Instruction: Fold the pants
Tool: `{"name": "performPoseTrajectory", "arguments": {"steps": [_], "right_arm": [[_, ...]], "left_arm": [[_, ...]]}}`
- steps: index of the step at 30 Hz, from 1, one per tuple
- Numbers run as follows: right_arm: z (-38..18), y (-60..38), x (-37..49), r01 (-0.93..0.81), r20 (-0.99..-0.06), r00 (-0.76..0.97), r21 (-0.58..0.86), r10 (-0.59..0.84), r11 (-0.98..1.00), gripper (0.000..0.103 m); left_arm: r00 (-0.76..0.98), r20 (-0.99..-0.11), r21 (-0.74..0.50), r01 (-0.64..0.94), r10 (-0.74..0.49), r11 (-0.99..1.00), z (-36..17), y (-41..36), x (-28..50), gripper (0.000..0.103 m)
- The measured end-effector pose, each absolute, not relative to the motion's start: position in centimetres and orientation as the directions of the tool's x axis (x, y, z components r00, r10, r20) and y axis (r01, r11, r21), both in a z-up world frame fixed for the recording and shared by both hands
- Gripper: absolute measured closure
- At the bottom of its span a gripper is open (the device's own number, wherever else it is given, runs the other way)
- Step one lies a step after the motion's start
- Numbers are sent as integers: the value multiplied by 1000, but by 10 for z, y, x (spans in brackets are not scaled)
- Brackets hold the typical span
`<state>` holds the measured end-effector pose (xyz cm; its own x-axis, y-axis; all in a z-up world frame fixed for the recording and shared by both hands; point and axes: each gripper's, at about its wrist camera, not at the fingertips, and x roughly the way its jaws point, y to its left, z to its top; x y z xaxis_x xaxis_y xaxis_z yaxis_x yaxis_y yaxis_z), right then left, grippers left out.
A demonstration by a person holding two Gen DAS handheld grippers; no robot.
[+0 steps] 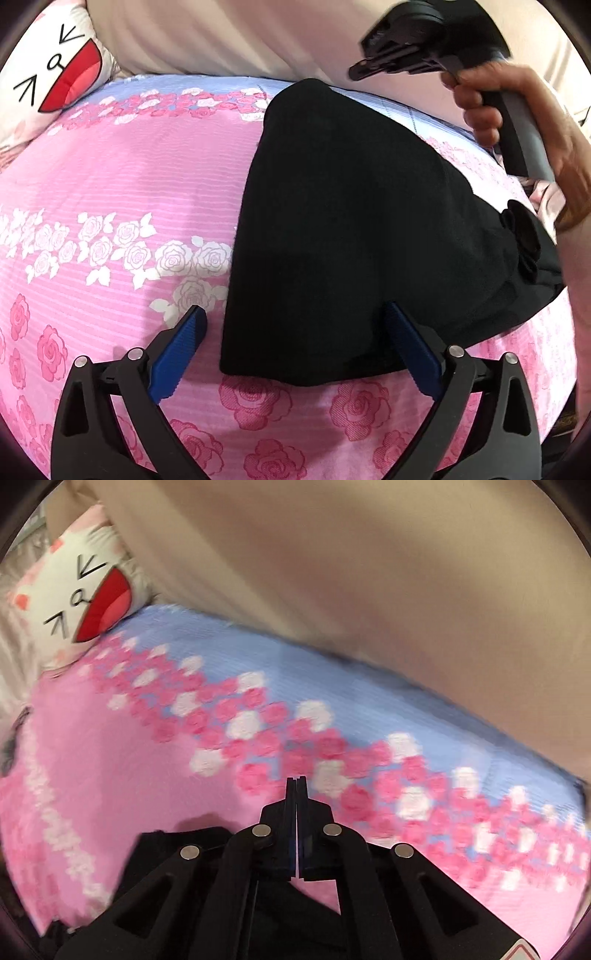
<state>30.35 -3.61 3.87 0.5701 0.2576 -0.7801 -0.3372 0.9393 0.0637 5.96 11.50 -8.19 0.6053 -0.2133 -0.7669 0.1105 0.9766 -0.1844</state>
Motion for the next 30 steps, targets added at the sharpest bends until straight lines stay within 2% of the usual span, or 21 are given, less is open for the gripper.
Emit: {"name": "performPoseTrajectory", "arguments": {"steps": [1,2,3,4,5,9,10,11,14,15,18,19,21,22,23,28,30], "right_arm": [[39,-37,292,-355,-776,560,92,290,930,94],[38,-38,283,-388,-777,534,125,333,913,87],[33,-35,277,-415,-782,508,146,362,898,76],[26,-32,273,-439,-790,481,158,380,884,43],[18,-27,269,-458,-797,471,146,379,877,27],[-15,-2,270,-478,-834,427,120,350,870,28],[-22,2,272,-484,-831,420,133,363,865,43],[-27,4,275,-479,-836,397,164,379,862,91],[-3,3,267,-446,-800,491,108,344,888,101],[11,0,266,-423,-769,570,28,290,906,103],[10,-28,275,-296,-798,580,-17,165,955,103],[12,-43,268,-263,-787,598,-11,154,965,94],[14,-82,238,-179,-760,640,-9,110,984,63],[12,-100,223,-144,-754,650,0,95,990,30],[8,-119,207,-113,-748,658,16,87,993,19],[-50,-160,157,-45,-833,528,167,166,985,19],[-59,-155,149,-43,-815,547,200,191,979,19]], "left_arm": [[600,-767,-202,110,-227,973,-81,118,60,8],[594,-767,-221,111,-243,969,-80,121,60,8],[589,-766,-240,109,-257,965,-80,125,60,8],[586,-765,-261,99,-268,960,-79,129,61,8],[586,-765,-266,92,-268,960,-77,133,61,8],[619,-744,-243,103,-253,965,-61,132,59,8],[631,-738,-225,105,-240,969,-56,130,58,8],[638,-735,-212,106,-230,972,-52,128,58,8],[651,-734,-175,96,-195,980,-46,125,60,8],[658,-730,-165,93,-184,982,-44,124,60,8],[669,-731,-105,83,-133,991,-44,117,65,8],[666,-739,-77,71,-105,995,-45,116,67,8],[671,-735,-64,68,-93,996,-46,117,66,8],[672,-734,-67,69,-96,995,-46,118,65,8],[672,-734,-70,69,-98,995,-46,121,63,8],[669,-736,-89,51,-100,995,-47,123,65,8],[669,-736,-97,49,-105,994,-46,118,67,8]]}}
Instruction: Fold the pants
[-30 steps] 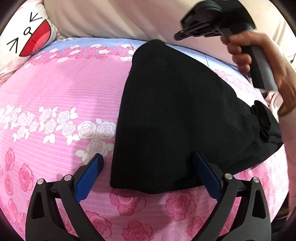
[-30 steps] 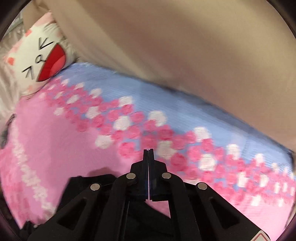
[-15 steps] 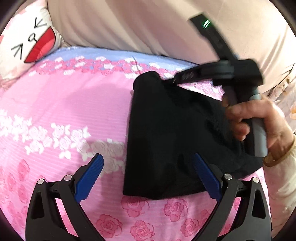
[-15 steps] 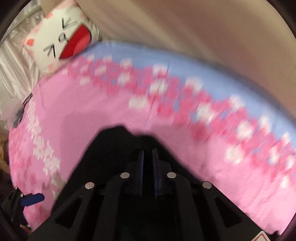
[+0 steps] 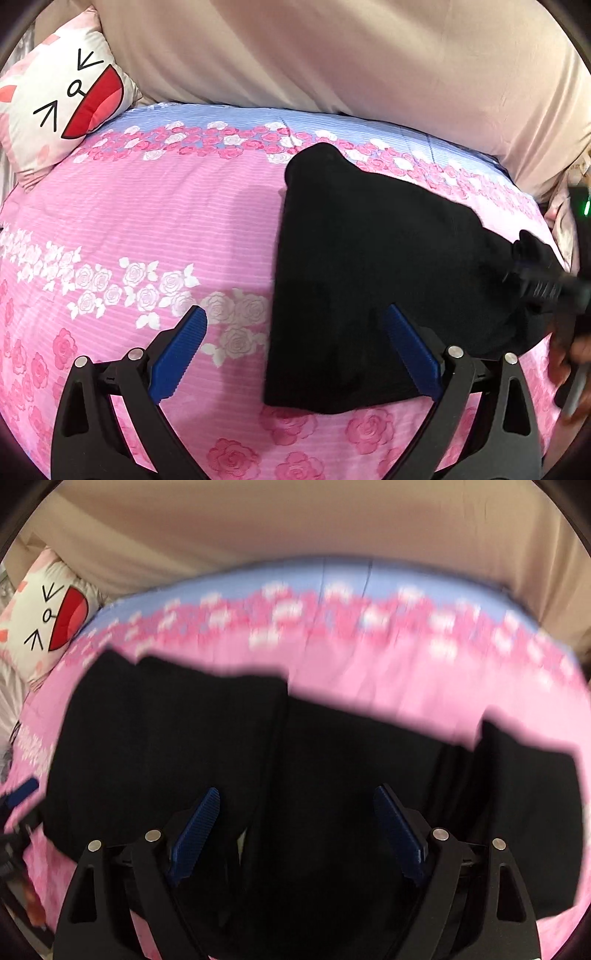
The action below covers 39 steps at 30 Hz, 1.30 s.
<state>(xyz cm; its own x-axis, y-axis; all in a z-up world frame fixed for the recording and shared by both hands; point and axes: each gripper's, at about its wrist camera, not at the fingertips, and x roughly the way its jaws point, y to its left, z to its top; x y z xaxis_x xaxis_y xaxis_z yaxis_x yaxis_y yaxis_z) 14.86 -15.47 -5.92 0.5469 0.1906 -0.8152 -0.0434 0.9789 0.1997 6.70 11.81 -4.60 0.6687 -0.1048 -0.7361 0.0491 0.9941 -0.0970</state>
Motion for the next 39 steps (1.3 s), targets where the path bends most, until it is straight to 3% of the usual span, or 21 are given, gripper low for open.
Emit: {"name": "performPoseTrajectory", "arguments": {"steps": [1,2,4,5,8,10,13,15,17,19,22,24,25,28,31,33,34,36,38,39], "right_arm": [[-59,-149,147,-57,-811,548,205,202,977,25],[-57,-141,146,-115,-791,545,258,278,959,63],[-43,-127,144,-152,-787,559,213,262,965,83],[-35,-125,141,-161,-778,577,192,250,968,99],[-2,-153,124,-145,-723,629,253,286,957,99],[-6,-170,124,-114,-739,614,265,277,958,100],[-39,-178,133,-69,-793,525,323,310,944,70],[-56,-175,134,-76,-775,481,429,410,900,66],[-59,-170,131,-82,-752,484,471,448,879,46],[-61,-167,130,-84,-724,488,516,487,852,33],[-63,-150,128,-98,-736,501,474,455,875,33],[-61,-133,126,-116,-759,526,383,384,917,38],[-58,-129,125,-135,-758,533,362,375,922,75],[-41,-143,115,-155,-734,568,349,372,924,96],[-28,-178,99,-151,-687,598,408,412,900,97],[-47,-194,107,-83,-740,587,348,328,934,95],[-60,-196,113,-77,-767,556,336,320,939,87],[-63,-215,107,-52,-741,554,424,379,904,85],[-39,-234,85,-23,-716,620,391,320,920,81],[-23,-248,69,-2,-691,675,350,259,937,71]], "left_arm": [[668,-737,-98,50,-106,994,-46,116,67,8],[669,-736,-95,51,-105,994,-46,113,69,8],[674,-733,-75,54,-92,996,-42,108,66,8],[679,-729,-67,58,-89,996,-39,106,65,8],[701,-708,-55,63,-83,997,-27,102,59,8],[709,-702,-44,59,-73,997,-24,100,58,8],[699,-712,-49,55,-74,997,-27,97,62,8],[689,-720,-59,61,-85,996,-30,92,65,8],[688,-721,-51,68,-83,996,-29,86,63,8],[692,-718,-29,77,-74,997,-28,81,60,8],[686,-726,-1,71,-50,997,-32,79,62,8],[672,-739,-8,57,-44,998,-37,80,67,8],[666,-745,-13,50,-43,999,-39,80,68,8],[663,-747,-34,51,-59,998,-37,78,69,8],[685,-726,-19,75,-65,997,-29,73,62,8],[684,-727,-11,84,-66,996,-32,68,63,7],[676,-734,-9,84,-63,996,-36,66,65,7],[640,-766,-2,85,-56,996,-52,58,75,7],[615,-787,18,82,-36,996,-64,54,79,7],[608,-794,23,77,-29,997,-67,53,79,7]]}}
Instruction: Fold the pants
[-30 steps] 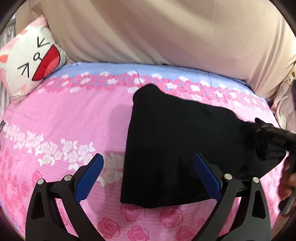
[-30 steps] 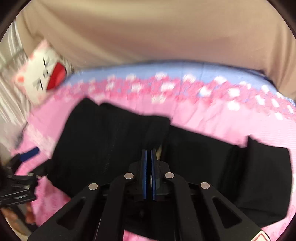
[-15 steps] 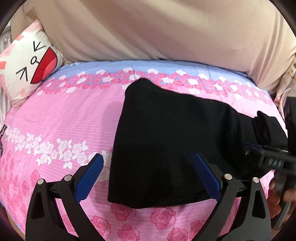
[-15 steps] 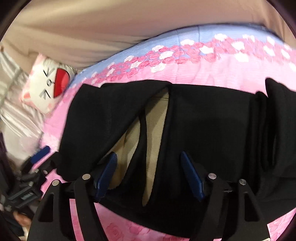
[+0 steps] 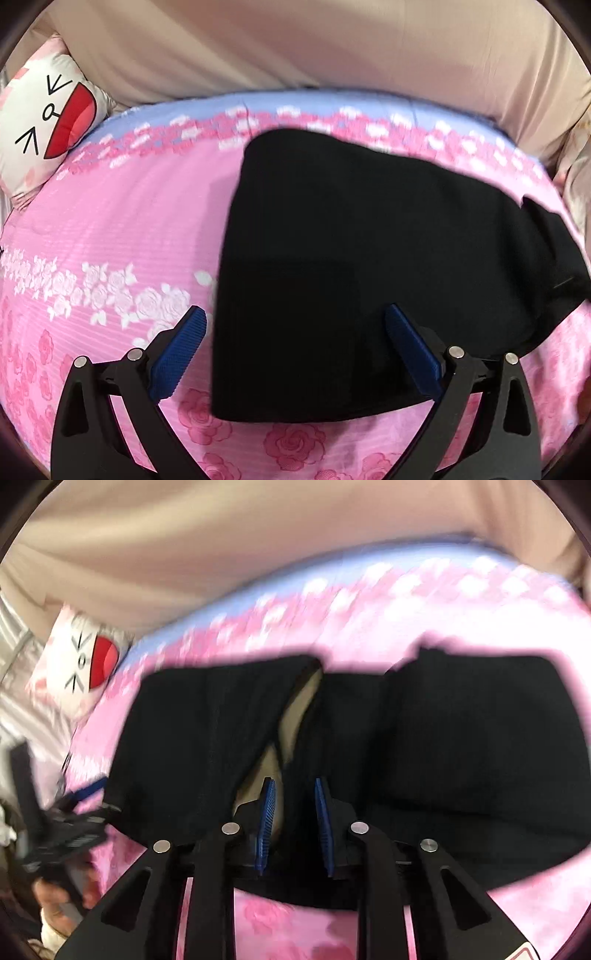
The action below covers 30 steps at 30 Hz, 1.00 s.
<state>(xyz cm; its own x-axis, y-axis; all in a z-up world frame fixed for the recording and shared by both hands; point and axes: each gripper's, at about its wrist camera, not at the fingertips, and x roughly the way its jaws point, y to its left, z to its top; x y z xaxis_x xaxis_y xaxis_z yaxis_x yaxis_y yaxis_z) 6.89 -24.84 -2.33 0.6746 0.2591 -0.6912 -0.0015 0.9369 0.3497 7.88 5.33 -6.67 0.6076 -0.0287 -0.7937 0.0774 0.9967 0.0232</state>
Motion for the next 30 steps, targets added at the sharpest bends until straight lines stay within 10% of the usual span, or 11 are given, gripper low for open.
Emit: {"name": "performPoseTrajectory", "arguments": {"steps": [2,6,17,30], "right_arm": [[-12,-278,51,84,-682,717,289,143,954,30],[-37,-347,34,319,-756,654,232,-37,919,28],[-76,-360,42,343,-758,649,371,68,863,29],[-55,-223,68,-82,-772,634,-15,40,997,29]], "left_arm": [[611,-790,7,78,-42,997,-67,56,76,7],[608,-793,-6,60,-41,998,-69,59,77,7],[622,-783,37,61,-9,997,-60,46,72,7],[659,-748,27,151,-80,988,-38,24,57,7]]}}
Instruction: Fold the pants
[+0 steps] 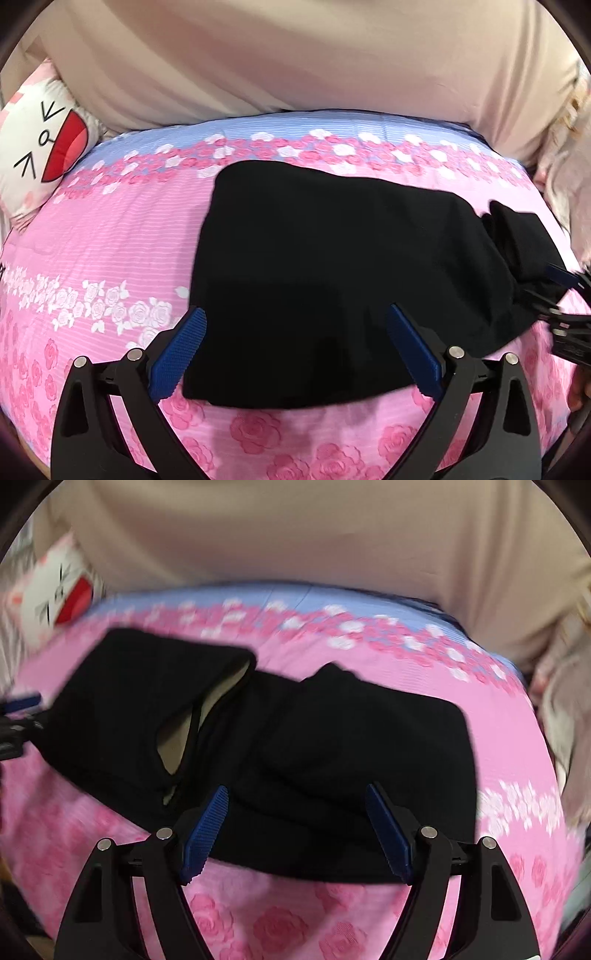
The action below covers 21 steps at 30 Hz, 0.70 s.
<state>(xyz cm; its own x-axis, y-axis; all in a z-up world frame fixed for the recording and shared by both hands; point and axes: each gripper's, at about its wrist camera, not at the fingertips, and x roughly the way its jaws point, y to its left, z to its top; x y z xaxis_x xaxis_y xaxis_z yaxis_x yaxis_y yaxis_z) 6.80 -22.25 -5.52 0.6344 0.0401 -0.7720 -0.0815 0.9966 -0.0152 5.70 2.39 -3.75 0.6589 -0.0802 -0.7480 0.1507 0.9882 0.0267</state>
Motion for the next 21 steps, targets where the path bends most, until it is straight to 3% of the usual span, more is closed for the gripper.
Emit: {"name": "performPoseTrajectory", "arguments": {"steps": [7,9,13,17,21], "right_arm": [[-45,-211,72,-127,-745,594,288,305,949,27],[-49,-206,79,-116,-752,566,332,337,936,20],[-46,-215,82,-84,-738,561,399,375,913,20],[-51,-218,87,-79,-731,490,504,474,860,18],[-70,-200,107,-93,-734,415,553,538,828,22]], "left_arm": [[660,-743,27,188,-106,982,-38,31,47,7],[646,-751,7,218,-139,976,-39,30,47,7],[628,-746,23,355,-220,935,-44,6,36,7],[650,-737,138,414,-186,900,-56,-29,39,7],[620,-762,154,455,-188,877,-69,-45,45,7]]}}
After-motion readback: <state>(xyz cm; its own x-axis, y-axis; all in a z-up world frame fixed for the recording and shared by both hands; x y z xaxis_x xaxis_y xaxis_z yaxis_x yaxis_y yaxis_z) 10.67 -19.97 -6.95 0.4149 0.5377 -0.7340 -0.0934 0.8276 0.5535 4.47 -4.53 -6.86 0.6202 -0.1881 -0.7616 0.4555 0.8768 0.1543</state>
